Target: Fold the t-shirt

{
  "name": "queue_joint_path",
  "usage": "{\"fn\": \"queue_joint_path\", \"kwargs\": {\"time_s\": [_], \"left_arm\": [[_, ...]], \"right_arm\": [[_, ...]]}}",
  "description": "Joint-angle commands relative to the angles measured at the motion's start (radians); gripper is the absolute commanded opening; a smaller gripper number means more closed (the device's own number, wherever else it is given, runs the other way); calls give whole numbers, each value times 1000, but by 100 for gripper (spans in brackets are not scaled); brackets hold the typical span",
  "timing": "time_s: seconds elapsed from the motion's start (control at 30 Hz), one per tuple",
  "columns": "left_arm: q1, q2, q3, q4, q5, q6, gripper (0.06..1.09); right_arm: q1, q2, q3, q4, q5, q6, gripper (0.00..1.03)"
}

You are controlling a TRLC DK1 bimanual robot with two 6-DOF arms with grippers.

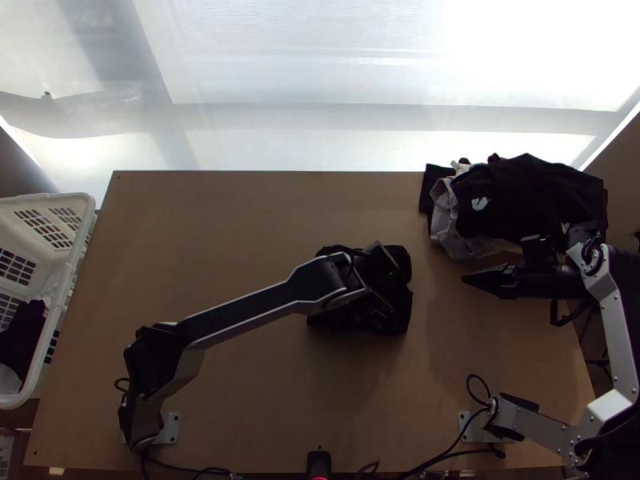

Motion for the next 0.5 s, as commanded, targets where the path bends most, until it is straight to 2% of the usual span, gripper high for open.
{"fn": "queue_joint_path", "kwargs": {"time_s": [0.0,0.1,0.17,0.2,0.27,0.33,0.4,0.47], "left_arm": [[56,-109,31,-140,-1,-206,104],[112,-178,31,-211,21,-386,104],[173,-202,31,-254,82,-521,103],[217,-209,31,-269,136,-592,99],[296,-212,18,-301,277,-719,90],[374,-207,-12,-304,395,-823,73],[431,-192,-46,-298,519,-880,60],[451,-162,-74,-269,558,-927,43]], "right_arm": [[10,-8,-3,-15,0,-1,3],[66,-10,-8,-18,0,6,3],[121,-3,-6,-17,0,19,3],[144,4,-3,-17,0,27,3],[201,17,4,-14,0,41,3],[261,35,20,-8,0,58,3],[311,59,43,3,0,62,3],[353,102,69,8,2,64,3]]}}
